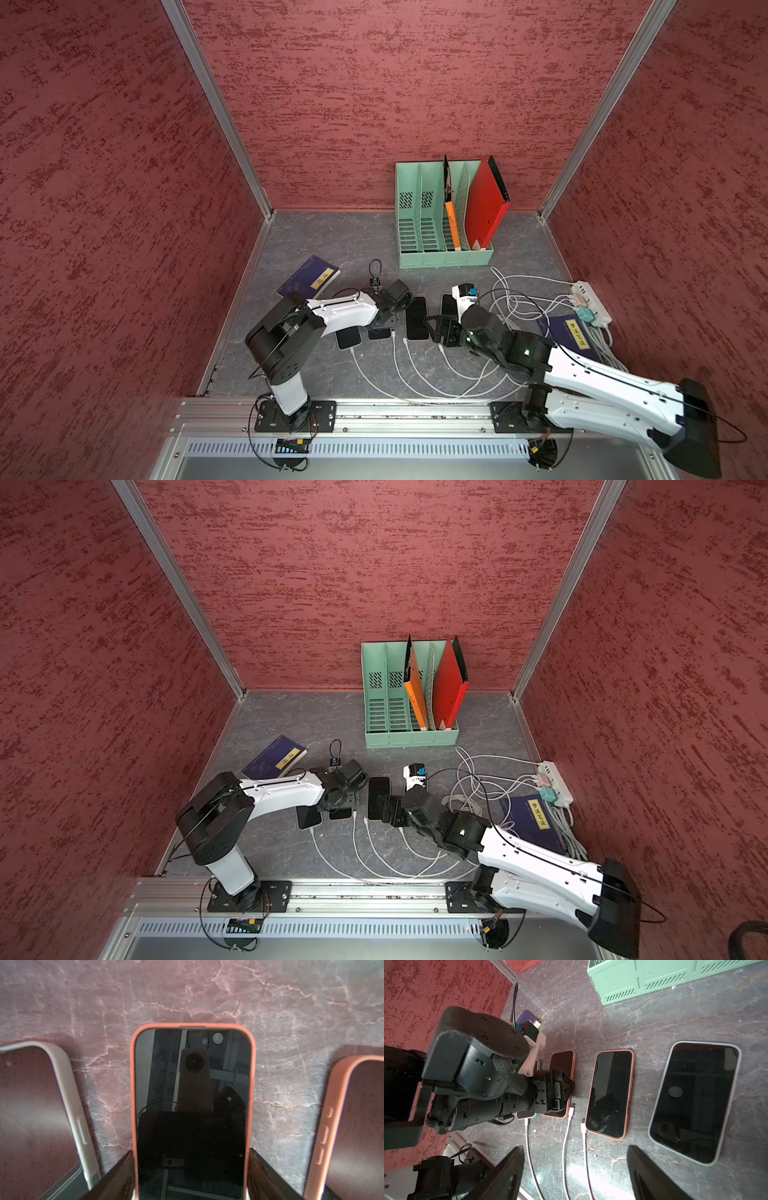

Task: Unplug the charging cable from the phone
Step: Place the phone at the center of the board, then pick up the phone at the center of the board.

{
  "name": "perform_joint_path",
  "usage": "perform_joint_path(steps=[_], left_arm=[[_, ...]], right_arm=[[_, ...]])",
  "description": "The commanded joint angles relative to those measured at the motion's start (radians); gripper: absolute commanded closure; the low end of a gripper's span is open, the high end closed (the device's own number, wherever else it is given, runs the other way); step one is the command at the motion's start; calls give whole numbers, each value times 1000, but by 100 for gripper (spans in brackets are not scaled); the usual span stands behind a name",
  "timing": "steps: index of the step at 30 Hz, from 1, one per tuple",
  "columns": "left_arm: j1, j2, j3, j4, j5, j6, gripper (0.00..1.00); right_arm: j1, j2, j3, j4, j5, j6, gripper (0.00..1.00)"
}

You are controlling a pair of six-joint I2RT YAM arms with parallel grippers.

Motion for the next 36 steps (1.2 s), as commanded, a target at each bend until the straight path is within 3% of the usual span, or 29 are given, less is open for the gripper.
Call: perform_joint_path(steps=[1, 6, 9, 11, 14, 18, 21, 26, 36], left_arm=[[-2, -37, -18, 0, 4, 2, 0], [-1, -92, -27, -17, -29, 5, 0], [-13, -168, -20, -41, -79, 10, 0], [-25, -231, -10, -82, -148, -5, 0], [-49, -375, -27, -178, -342, -85, 0], [-16, -566, -104, -216, -442, -108, 0], [37, -671, -167, -223, -431, -109, 0], [117, -760, -227, -261, -355, -99, 0], [158, -584, -263, -140, -117, -44, 0]], right_arm=[[-8, -10, -2, -16, 22, -2, 15], [-9, -9, 21, -37, 22, -12, 12], [-8, 3, 61, -99, 69, -8, 3], [-8, 32, 106, -178, 125, 11, 2], [-8, 109, 202, -323, 218, 46, 2], [-8, 198, 280, -456, 364, 124, 2], [-8, 168, 238, -415, 433, 165, 2], [-24, 95, 186, -321, 388, 151, 2], [-27, 138, 197, -319, 313, 117, 2]])
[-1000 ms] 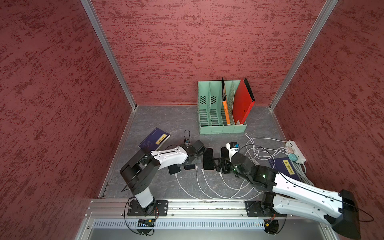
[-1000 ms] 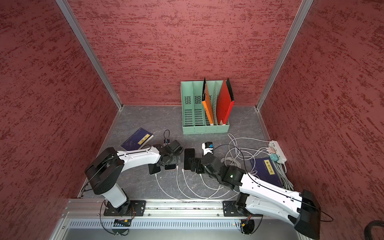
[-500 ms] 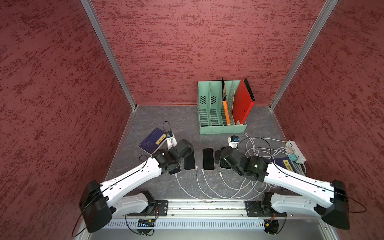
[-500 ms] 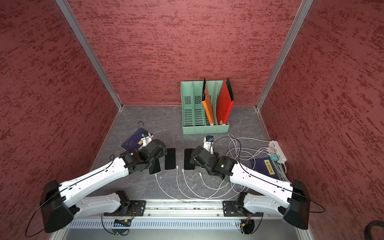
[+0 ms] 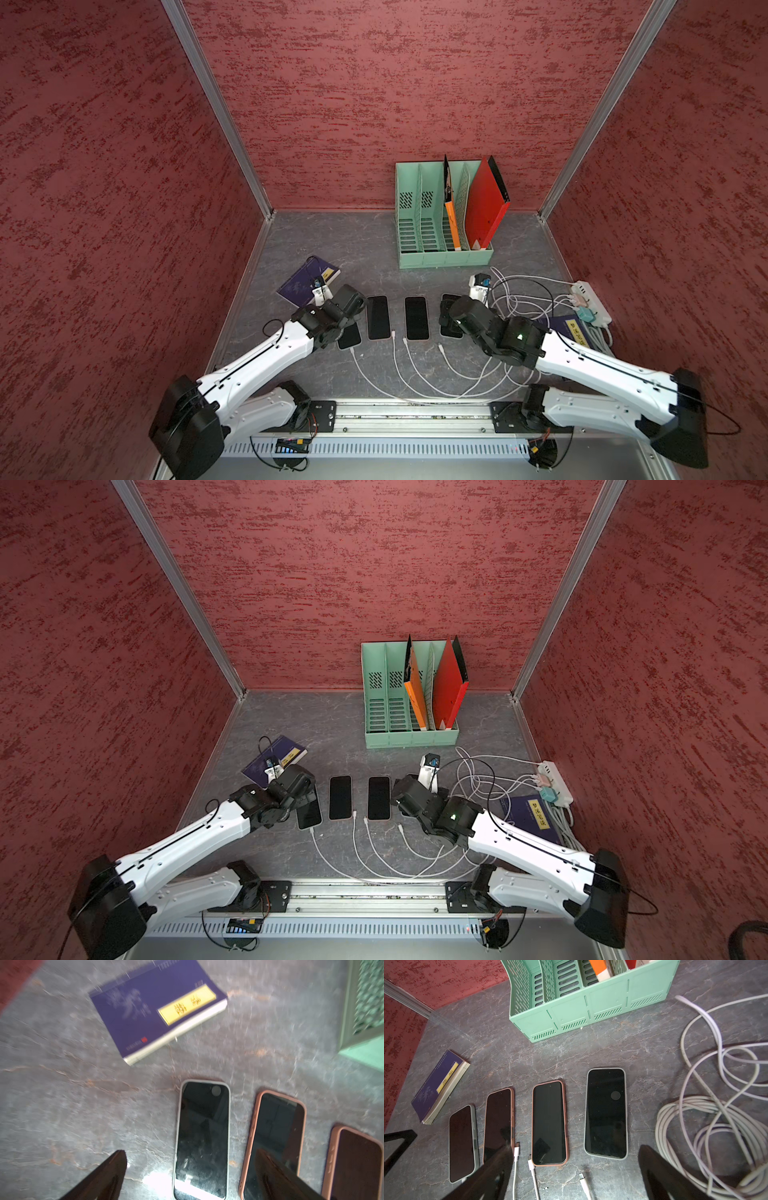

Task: Unplug the charging cable from the phone
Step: Pick up the phone at the center of the board.

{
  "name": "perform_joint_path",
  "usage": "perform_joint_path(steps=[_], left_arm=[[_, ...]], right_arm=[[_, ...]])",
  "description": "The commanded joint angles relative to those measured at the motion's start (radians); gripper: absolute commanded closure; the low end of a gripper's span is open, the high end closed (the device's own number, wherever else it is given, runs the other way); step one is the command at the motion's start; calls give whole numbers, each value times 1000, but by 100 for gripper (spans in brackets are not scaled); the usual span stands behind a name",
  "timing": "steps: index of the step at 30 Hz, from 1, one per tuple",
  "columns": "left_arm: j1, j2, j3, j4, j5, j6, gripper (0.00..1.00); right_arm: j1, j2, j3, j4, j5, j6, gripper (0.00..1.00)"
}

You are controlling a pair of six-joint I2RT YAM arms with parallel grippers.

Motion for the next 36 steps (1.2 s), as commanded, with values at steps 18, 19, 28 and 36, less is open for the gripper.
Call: perform_joint_path(steps=[18, 19, 28, 36], left_arm=[[128, 288, 29, 133, 297, 141, 0], [128, 291, 29, 136, 300, 141, 0], [114, 380, 56, 131, 287, 163, 0], [89, 425, 77, 78, 261, 158, 0]], right_arm=[[-7, 96, -8, 157, -220, -86, 2], [-6, 91, -16, 171, -230, -90, 2], [-6, 80, -53, 211, -257, -94, 2], [-6, 75, -64, 230, -264, -91, 2]])
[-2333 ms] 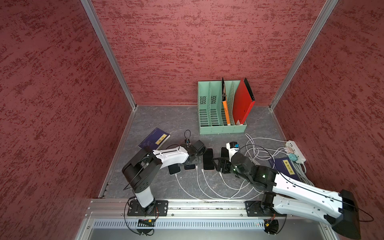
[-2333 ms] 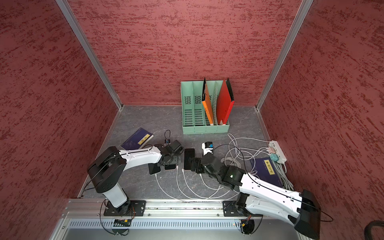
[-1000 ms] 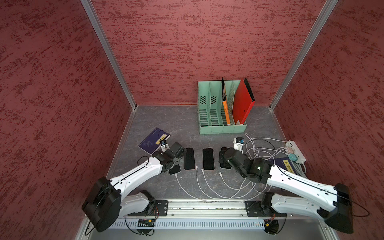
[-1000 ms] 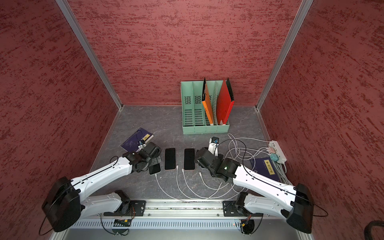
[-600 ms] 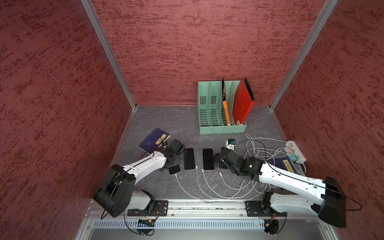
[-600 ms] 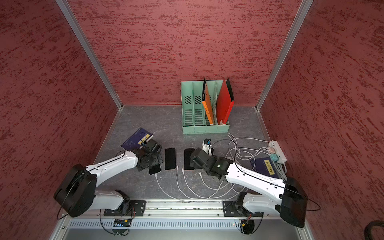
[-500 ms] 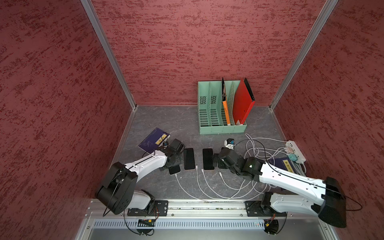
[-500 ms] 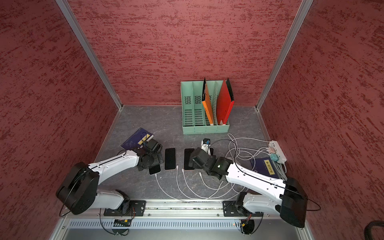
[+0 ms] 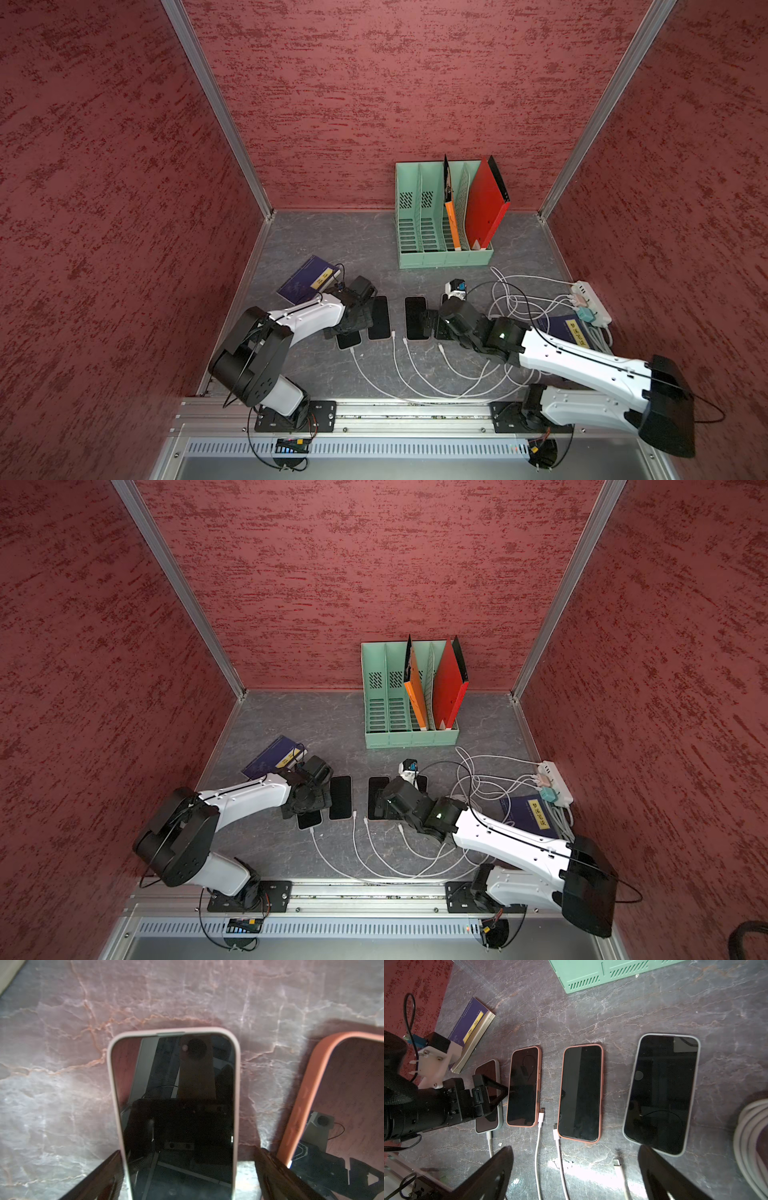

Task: Unplug the charging cable from the phone
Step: Pick up the phone at the center of the board.

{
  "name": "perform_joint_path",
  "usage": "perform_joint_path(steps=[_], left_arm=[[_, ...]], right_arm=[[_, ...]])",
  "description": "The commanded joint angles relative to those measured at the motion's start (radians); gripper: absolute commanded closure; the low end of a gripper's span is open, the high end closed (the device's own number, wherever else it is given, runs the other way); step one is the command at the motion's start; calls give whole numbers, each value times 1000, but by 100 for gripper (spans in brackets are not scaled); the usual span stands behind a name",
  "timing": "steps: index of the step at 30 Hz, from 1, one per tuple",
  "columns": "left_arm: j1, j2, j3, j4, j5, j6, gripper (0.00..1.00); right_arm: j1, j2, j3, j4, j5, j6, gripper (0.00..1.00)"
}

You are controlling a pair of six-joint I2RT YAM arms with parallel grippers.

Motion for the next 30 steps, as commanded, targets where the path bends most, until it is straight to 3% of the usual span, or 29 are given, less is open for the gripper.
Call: perform_joint_path(steps=[1, 10, 21, 26, 30], left_arm=[[-9, 8, 9, -38, -19, 5, 0], [-15, -29, -24, -69, -22, -17, 0], [-14, -15, -24, -55, -15, -11, 8], [-10, -23, -28, -38, -4, 6, 18], [-2, -35, -33, -32, -1, 11, 33]], right_arm=[[-6, -16, -9, 34, -8, -8, 2], [-6, -11, -19, 44, -10, -3, 2], [-7, -23, -42, 92, -39, -5, 2], [-6, 2, -17, 74, -42, 1, 2], [-6, 62, 30, 49, -52, 5, 2]])
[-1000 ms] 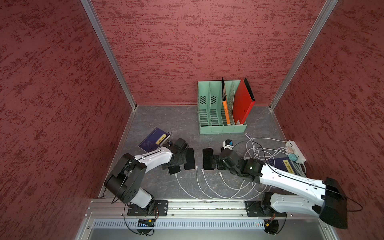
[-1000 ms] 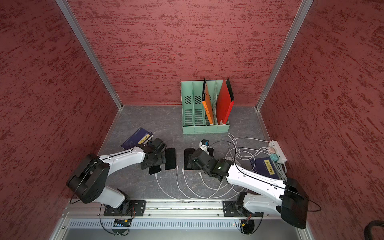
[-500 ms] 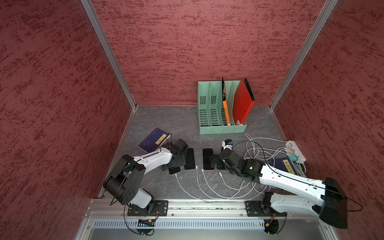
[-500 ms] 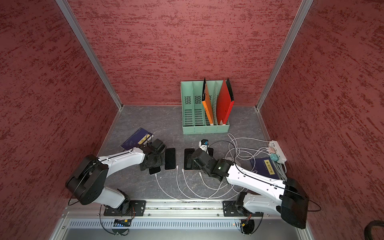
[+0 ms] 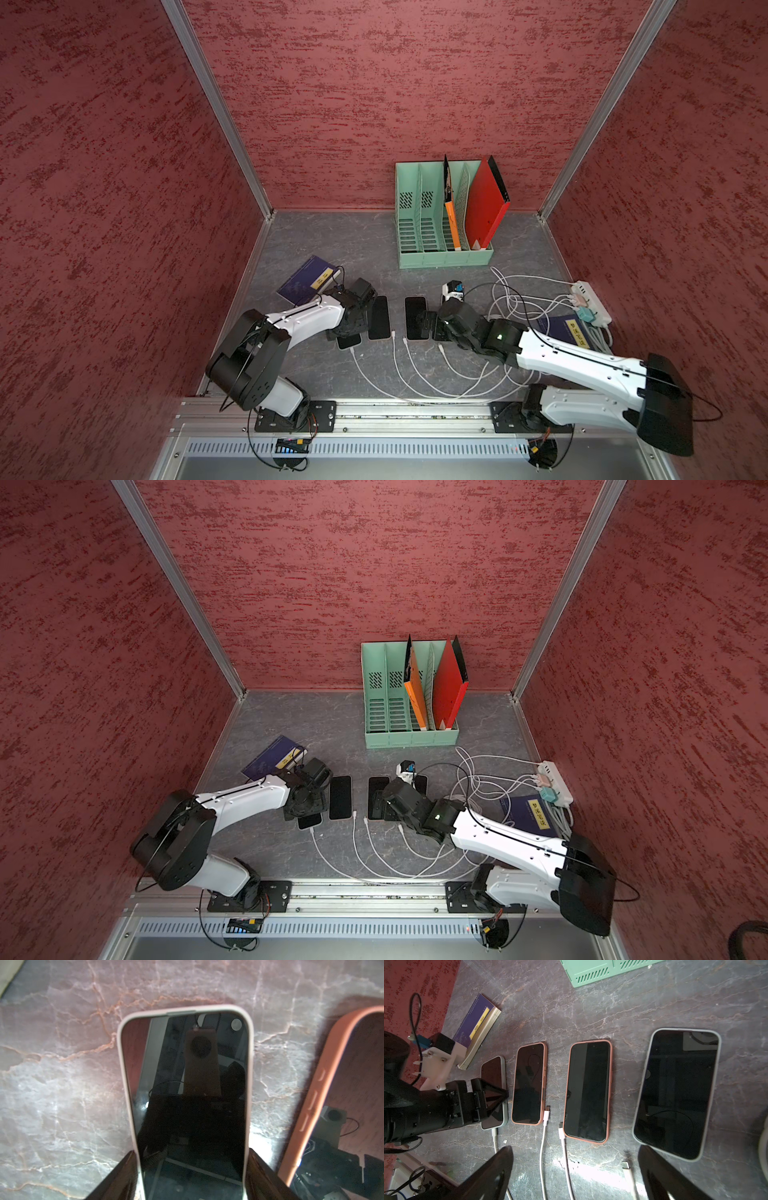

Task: Unplug the charging cable from the phone
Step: Pick up the phone at the center of the board.

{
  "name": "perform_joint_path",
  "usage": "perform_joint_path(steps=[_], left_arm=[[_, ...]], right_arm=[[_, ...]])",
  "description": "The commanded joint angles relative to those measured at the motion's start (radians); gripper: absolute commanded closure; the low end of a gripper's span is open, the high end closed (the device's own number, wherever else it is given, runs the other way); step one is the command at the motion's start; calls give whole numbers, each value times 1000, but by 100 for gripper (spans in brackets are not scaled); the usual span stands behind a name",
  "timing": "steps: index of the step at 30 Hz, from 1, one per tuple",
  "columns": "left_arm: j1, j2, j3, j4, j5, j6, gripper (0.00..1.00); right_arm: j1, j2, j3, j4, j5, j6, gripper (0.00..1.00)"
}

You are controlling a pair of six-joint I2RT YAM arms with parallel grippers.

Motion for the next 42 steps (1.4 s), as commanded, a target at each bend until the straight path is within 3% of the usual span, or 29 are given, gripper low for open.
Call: perform_joint_path(steps=[1, 8, 12, 15, 25, 36, 42], left_arm=[[8, -17, -22, 12, 2, 8, 36], [10, -49, -24, 15, 3, 11, 73], [11, -70, -18, 10, 1, 7, 87], [12, -104, -18, 12, -3, 7, 100], [7, -276, -42, 28, -36, 30, 100], [-16, -542, -129, 88, -79, 27, 100], [-21, -625, -149, 104, -77, 23, 100]], right_arm=[[-5, 41, 56, -10, -14, 7, 2], [12, 82, 53, 24, 52, 28, 2], [26, 85, 54, 20, 99, 22, 2], [28, 78, 52, 46, 65, 10, 2], [58, 160, 44, 289, -137, -57, 2], [181, 261, 91, 466, -147, -120, 5], [213, 263, 72, 559, -143, -129, 12]])
